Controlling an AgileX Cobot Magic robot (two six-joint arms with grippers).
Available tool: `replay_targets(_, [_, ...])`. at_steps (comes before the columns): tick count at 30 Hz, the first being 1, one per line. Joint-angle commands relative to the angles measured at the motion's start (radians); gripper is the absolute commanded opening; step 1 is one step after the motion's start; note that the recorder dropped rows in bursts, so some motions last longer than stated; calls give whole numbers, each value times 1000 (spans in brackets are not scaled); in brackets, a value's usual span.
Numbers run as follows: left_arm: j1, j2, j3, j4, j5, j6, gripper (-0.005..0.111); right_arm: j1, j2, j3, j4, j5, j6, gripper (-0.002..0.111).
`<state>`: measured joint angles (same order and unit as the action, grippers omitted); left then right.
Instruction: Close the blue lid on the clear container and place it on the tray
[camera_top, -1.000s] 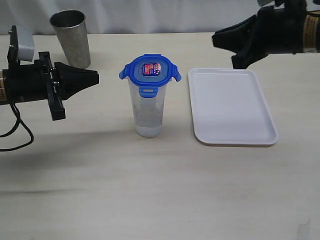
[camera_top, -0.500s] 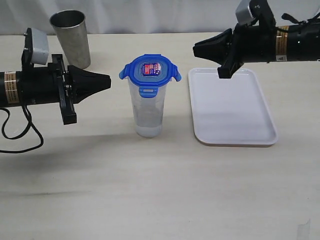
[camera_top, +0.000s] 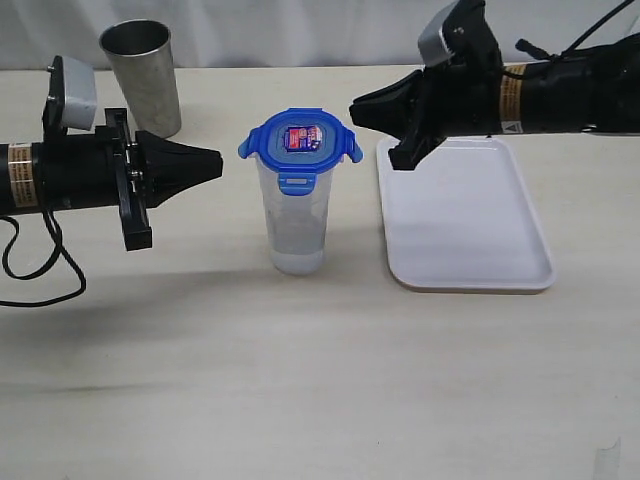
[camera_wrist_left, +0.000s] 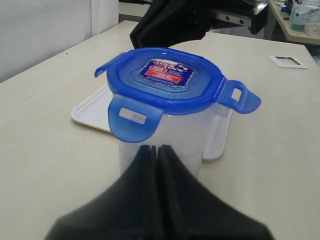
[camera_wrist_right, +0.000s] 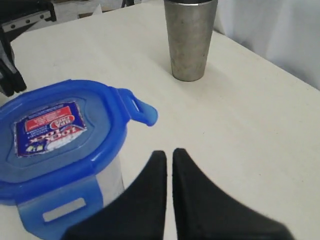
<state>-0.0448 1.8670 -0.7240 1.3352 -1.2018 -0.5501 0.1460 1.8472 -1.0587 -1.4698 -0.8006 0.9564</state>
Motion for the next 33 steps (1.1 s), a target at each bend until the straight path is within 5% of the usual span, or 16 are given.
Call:
replay_targets(1, [-3,3,2,22,-19,0,0,33,0,-9,-1,102,-15,4])
replay_targets(16, [-3,3,2,9,-19,0,0,35,0,-10,-15,145,0,4])
replay_targets(33, [-3,5,2,-222,-19,99,0,35,0,-10,-16,141,0,4])
